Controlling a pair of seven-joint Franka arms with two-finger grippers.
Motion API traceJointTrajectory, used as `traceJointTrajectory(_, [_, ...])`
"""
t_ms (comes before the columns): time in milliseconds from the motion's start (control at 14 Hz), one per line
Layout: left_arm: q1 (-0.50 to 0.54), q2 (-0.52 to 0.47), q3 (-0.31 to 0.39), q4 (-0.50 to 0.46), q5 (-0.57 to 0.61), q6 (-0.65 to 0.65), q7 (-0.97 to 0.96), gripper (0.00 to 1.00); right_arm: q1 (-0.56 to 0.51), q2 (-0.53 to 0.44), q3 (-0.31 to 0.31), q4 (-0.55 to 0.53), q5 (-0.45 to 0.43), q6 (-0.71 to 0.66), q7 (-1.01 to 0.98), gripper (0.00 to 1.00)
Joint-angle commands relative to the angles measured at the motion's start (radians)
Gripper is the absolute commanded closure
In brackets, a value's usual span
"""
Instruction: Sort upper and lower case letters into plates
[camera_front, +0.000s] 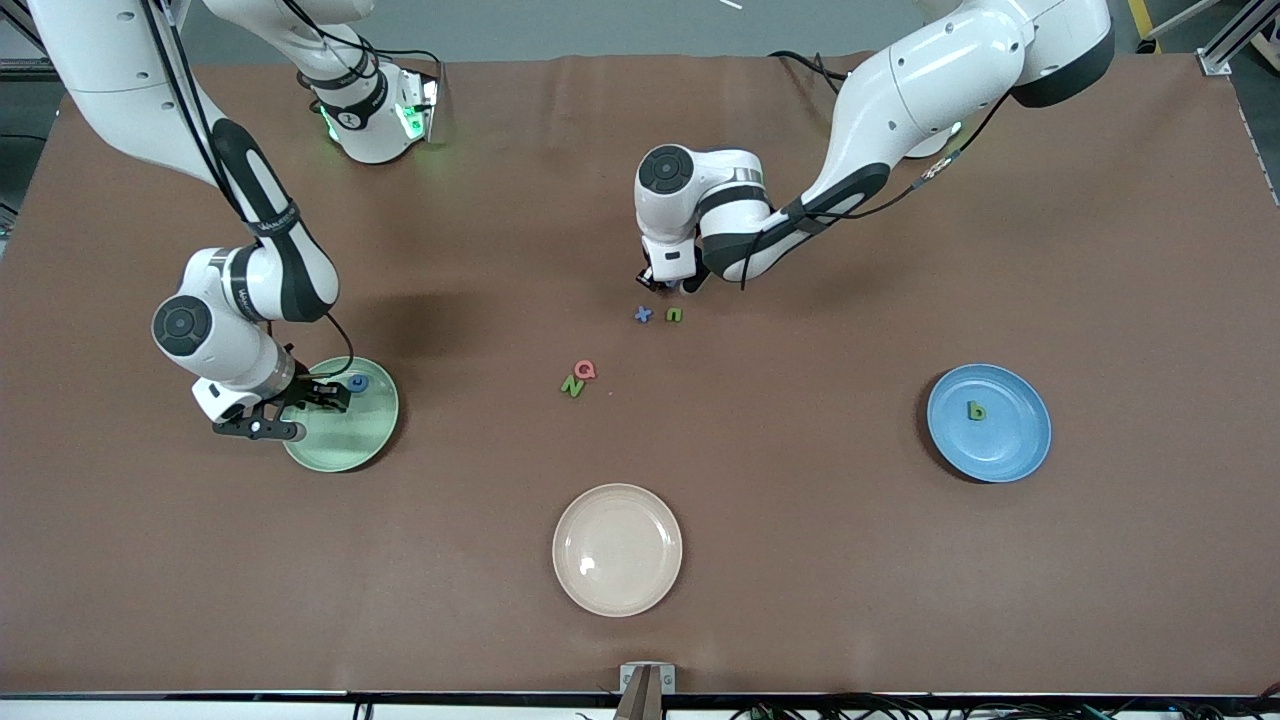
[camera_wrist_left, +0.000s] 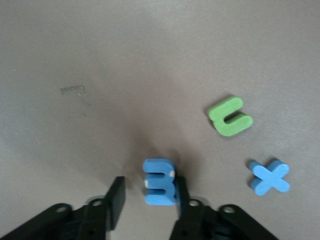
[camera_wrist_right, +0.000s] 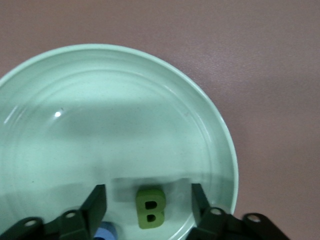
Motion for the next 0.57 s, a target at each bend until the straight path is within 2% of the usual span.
traceJointTrajectory(0, [-0.046,0.007,0.032,0.015,-0.013,0.016,-0.016,0.66,-0.007,-0.023,0.071,0.048,0.006,-0.109,0.122,0.0])
traceJointTrajectory(286, [-0.064,0.005,0.045,0.015,-0.003,0.016,-0.004,0.86,0.027,-0.019,0.184,0.096,0.004,-0.156,0.413,0.0])
traceJointTrajectory(501, [-0.08,-0.001,0.048,0.015,0.004,0.01,0.005,0.98,0.157,0.013,0.184,0.16,0.003,-0.156,0.667,0.0])
